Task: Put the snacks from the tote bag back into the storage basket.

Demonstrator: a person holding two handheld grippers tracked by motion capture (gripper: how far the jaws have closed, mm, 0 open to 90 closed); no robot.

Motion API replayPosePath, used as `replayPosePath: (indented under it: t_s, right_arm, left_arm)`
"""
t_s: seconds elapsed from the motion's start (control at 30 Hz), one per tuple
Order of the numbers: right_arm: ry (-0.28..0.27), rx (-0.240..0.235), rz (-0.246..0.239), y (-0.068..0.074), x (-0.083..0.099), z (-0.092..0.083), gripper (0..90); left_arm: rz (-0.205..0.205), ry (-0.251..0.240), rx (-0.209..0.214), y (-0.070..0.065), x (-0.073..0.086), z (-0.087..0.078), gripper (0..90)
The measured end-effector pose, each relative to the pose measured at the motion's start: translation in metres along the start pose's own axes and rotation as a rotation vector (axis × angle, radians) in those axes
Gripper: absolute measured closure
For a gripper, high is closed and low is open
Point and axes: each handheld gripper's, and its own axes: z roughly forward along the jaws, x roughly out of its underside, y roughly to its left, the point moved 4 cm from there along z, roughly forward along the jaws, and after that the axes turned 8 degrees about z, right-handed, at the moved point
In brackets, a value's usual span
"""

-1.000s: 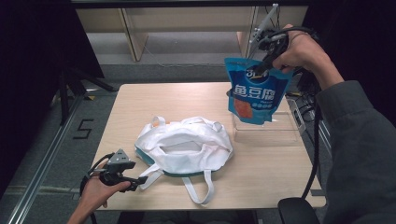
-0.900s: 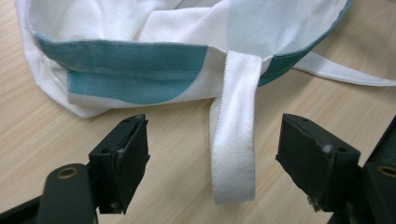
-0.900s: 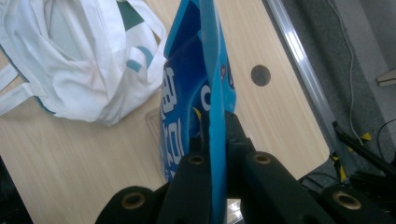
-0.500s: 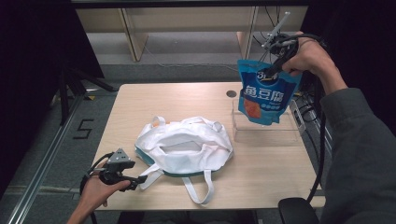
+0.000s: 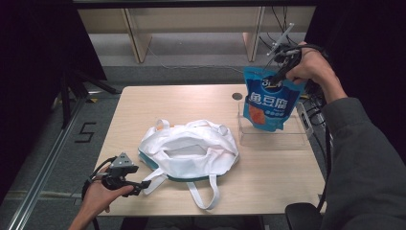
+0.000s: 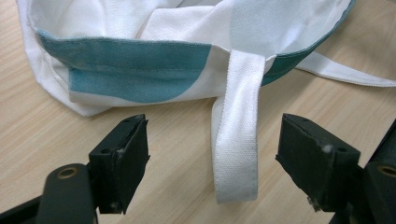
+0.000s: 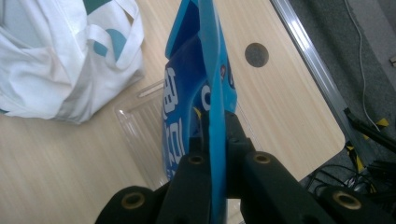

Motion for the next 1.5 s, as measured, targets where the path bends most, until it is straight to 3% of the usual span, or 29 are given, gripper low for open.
replayPosePath:
  t_s: [0.57,0.73,0.8,0.87,0.93,1.0,1.07,1.1,1.17,1.2,1.23,1.27,1.37,1.5]
  right_arm:
    - [0.008,-0.048,-0.02,0.003,0.018,0.037,90.0]
    - [-0.034,-0.047,0.028,0.002,0.026,0.039,89.5]
    - [-0.081,-0.064,0.074,0.001,0.029,0.039,86.2]
    - [-0.122,-0.066,0.085,0.001,0.031,0.037,82.1]
    - [-0.149,-0.028,0.12,0.002,0.034,0.035,73.8]
    - [-0.183,-0.002,0.123,0.004,0.037,0.031,66.8]
    - [-0.239,0.041,0.185,0.005,0.041,0.027,58.4]
    - [-0.242,0.051,0.205,0.006,0.044,0.023,56.3]
    - [-0.32,0.066,0.24,0.006,0.049,0.02,51.3]
    - [-0.345,0.052,0.273,0.008,0.052,0.019,49.6]
    - [-0.375,0.057,0.288,0.009,0.055,0.017,47.4]
    - [-0.414,0.078,0.293,0.008,0.058,0.017,46.1]
    - [-0.415,0.08,0.358,0.014,0.071,0.013,42.9]
    - [-0.463,0.081,0.386,0.02,0.086,0.01,41.1]
  left_arm:
    - [0.013,0.008,0.005,0.0,0.0,0.0,23.9]
    - [0.004,0.009,0.004,0.0,0.0,0.0,23.8]
    - [0.01,0.009,0.003,0.0,0.0,0.001,23.8]
    - [0.009,0.009,0.004,0.0,0.0,0.0,23.9]
    - [0.014,0.015,-0.001,0.0,0.001,0.001,23.8]
    - [0.005,0.016,0.0,0.0,0.001,0.001,23.8]
    - [0.0,0.014,0.0,0.0,0.0,0.001,23.8]
    - [0.001,0.009,0.009,-0.001,0.0,0.0,23.8]
    - [0.024,0.012,0.012,0.0,0.0,0.001,23.8]
    - [0.023,0.014,0.013,0.0,0.0,0.001,23.8]
    - [0.001,0.01,0.016,-0.001,0.0,0.001,23.7]
    - [0.005,0.007,0.015,-0.002,0.0,0.001,23.7]
    - [0.01,0.011,0.015,-0.002,0.0,0.001,23.7]
    - [0.023,0.011,0.009,0.0,0.0,0.001,23.7]
